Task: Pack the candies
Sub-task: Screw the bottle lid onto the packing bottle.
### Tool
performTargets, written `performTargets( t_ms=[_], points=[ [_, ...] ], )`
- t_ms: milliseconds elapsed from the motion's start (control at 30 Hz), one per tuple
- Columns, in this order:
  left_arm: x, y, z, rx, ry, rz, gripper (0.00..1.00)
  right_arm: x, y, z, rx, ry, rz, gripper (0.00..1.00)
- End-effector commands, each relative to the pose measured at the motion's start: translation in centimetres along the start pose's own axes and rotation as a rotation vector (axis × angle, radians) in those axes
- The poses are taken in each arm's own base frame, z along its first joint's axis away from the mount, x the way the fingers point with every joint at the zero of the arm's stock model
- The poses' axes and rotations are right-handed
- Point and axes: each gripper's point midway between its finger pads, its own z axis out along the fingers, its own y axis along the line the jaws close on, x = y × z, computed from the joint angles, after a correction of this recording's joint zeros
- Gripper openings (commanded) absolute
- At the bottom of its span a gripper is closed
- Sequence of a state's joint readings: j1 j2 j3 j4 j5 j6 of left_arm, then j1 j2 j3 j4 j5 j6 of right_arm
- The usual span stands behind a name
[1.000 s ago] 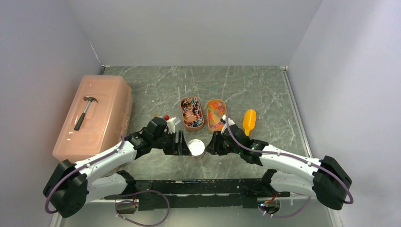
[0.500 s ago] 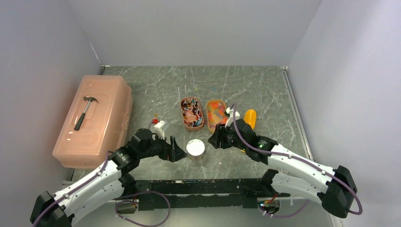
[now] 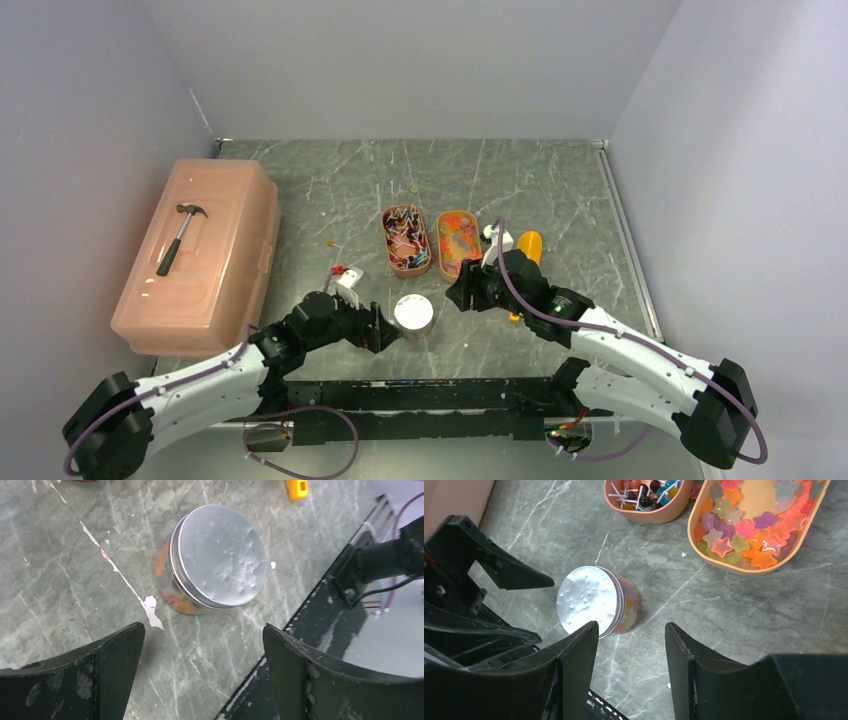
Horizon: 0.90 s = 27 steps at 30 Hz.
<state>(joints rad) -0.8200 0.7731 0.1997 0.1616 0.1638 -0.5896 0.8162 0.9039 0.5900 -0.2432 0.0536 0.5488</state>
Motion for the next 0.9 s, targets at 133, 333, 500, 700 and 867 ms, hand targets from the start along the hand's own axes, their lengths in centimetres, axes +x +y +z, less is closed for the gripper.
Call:
performTargets(
  t_ms=[133, 333, 500, 700, 867],
  points=[
    [0.3, 0.1, 1.9, -0.073, -0.111, 0.209, 0.94, -0.9, 0.2, -0.1, -0.021, -0.039, -0.016, 0.56],
    [1.8, 0.7, 3.1, -0.102, -0.118, 0.229, 0.94, -0.8, -0.1, 0.0, -0.018, -0.039, -0.016, 0.56],
    [2.4, 1.1, 4.2, -0.107, -0.123, 0.251, 0.94, -0.8, -0.3, -0.1, -0.012, -0.035, -0.016, 0.56],
    [3.5, 1.4, 5.1, -0.121, -0.132, 0.267, 0.94, -0.8, -0.5, -0.2, -0.008, -0.042, -0.011, 0.56],
    [4.5, 0.9, 5.7, -0.130, -0.127, 0.326, 0.94, -0.9, -0.6, -0.2, -0.006, -0.045, -0.012, 0.56]
  ],
)
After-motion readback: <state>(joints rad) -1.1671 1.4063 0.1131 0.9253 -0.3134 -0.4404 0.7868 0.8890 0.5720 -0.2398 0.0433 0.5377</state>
